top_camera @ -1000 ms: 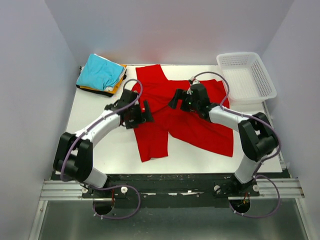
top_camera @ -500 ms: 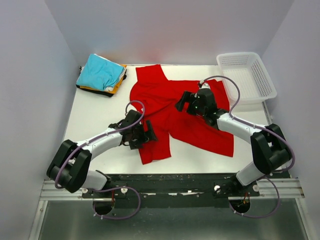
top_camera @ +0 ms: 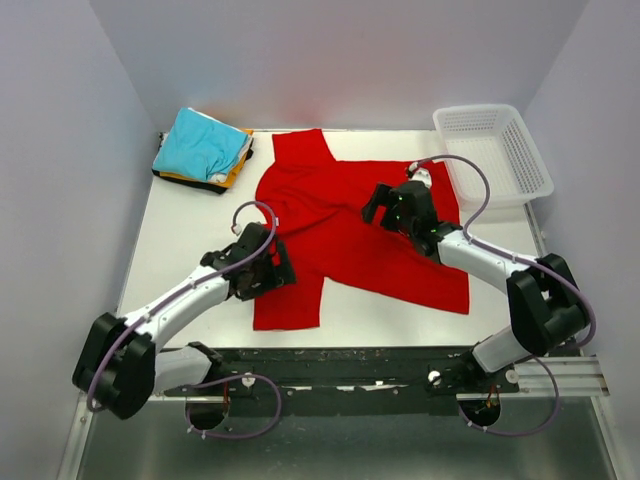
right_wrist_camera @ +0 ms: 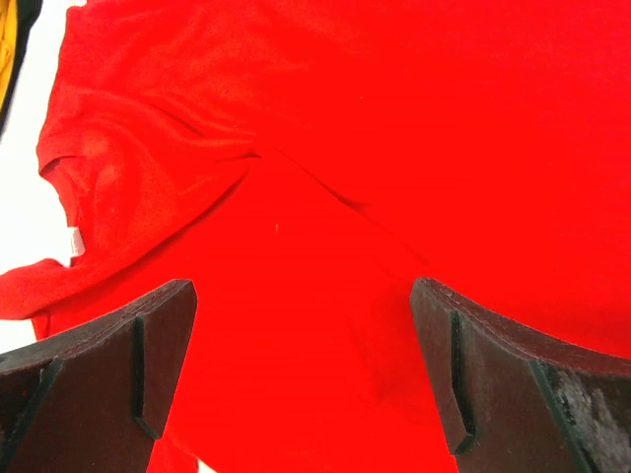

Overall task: Fold and stack the t-shirts
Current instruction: Grab the side of the flattened tshirt closest away from the robot with both arms

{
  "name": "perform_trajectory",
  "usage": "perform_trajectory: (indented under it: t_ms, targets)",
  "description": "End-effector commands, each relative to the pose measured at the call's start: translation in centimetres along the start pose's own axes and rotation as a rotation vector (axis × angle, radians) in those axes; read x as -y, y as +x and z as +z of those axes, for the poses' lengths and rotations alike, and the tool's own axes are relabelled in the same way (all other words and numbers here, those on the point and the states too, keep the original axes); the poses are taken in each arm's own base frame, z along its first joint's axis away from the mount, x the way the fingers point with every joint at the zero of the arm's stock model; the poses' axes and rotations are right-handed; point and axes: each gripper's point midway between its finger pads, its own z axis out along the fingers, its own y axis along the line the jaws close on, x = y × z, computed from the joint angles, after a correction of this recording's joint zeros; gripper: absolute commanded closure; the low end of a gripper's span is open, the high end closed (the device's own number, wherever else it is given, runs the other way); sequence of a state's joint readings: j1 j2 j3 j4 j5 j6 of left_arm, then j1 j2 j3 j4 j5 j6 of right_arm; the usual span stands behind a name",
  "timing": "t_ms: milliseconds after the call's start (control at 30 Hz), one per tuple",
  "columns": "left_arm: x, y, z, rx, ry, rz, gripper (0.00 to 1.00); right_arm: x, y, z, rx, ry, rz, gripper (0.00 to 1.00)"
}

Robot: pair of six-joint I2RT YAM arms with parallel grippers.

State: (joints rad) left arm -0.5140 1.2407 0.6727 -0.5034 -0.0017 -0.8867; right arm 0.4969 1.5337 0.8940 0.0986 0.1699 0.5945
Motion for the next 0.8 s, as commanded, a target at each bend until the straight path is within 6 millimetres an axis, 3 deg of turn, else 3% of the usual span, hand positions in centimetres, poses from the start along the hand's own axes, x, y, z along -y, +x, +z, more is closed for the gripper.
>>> perform_trajectory:
  t_ms: [0, 133, 200, 300, 500, 667, 767]
  targets:
    - [-2.1, 0.5, -3.6, 0.061, -0.075, -0.018, 0.01, 0.9, -2.5, -1.0, 0.117, 0.050, 0.011, 0.00]
    - [-6.6, 4.1, -4.5, -0.001, -0.206, -0.107, 0.01, 2.5, -2.7, -1.4, 0.142, 0.131, 0.017, 0.00]
    - [-7.4, 5.9, -4.2, -0.042, -0.202, -0.145, 0.01, 3.1, -2.9, -1.7, 0.159, 0.159, 0.034, 0.00]
    - [-7.7, 7.0, -3.7, -0.061, -0.184, -0.178, 0.05, 3.3, -3.1, -2.0, 0.170, 0.164, 0.043, 0.00]
    - [-5.0, 6.8, -2.3, -0.082, -0.073, -0.169, 0.34, 3.5, -2.8, -1.8, 0.159, 0.175, 0.031, 0.00]
    - [-5.2, 7.4, -1.6, -0.141, -0.137, -0.122, 0.56, 3.7, -2.6, -1.8, 0.152, 0.187, 0.026, 0.00]
    - [-5.0, 7.7, -1.3, -0.165, -0.157, -0.098, 0.77, 3.9, -2.6, -1.8, 0.155, 0.197, 0.025, 0.00]
